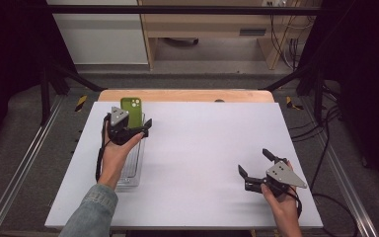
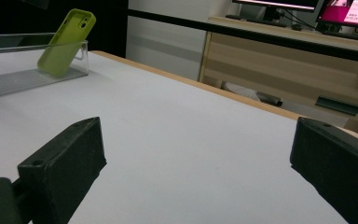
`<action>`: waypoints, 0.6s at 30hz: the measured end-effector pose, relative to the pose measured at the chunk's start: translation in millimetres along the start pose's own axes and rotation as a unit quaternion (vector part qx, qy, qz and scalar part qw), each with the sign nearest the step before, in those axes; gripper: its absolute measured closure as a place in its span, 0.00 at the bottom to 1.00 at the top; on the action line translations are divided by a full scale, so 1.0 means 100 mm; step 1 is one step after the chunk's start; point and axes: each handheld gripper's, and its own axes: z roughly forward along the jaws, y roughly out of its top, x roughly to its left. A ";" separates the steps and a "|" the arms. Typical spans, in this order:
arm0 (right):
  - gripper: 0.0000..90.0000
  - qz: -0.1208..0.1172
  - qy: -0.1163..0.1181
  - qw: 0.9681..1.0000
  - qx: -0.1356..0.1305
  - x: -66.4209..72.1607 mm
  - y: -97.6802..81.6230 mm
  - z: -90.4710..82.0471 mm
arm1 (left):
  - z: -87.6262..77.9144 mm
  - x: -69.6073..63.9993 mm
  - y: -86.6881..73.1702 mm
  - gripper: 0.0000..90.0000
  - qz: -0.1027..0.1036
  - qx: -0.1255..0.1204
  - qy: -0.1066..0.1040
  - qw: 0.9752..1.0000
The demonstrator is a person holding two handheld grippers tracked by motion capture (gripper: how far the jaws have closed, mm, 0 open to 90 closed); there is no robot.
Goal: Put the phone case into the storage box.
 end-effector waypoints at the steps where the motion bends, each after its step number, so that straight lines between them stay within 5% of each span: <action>1: 0.04 0.000 0.000 1.000 0.000 0.00 0.00 0.00 | -0.02 -0.01 0.00 0.08 0.001 0.000 -0.002 1.000; 18: 0.04 -0.005 0.004 1.000 0.005 0.04 0.00 0.00 | -0.22 -0.15 -0.02 0.07 0.010 -0.004 -0.008 1.000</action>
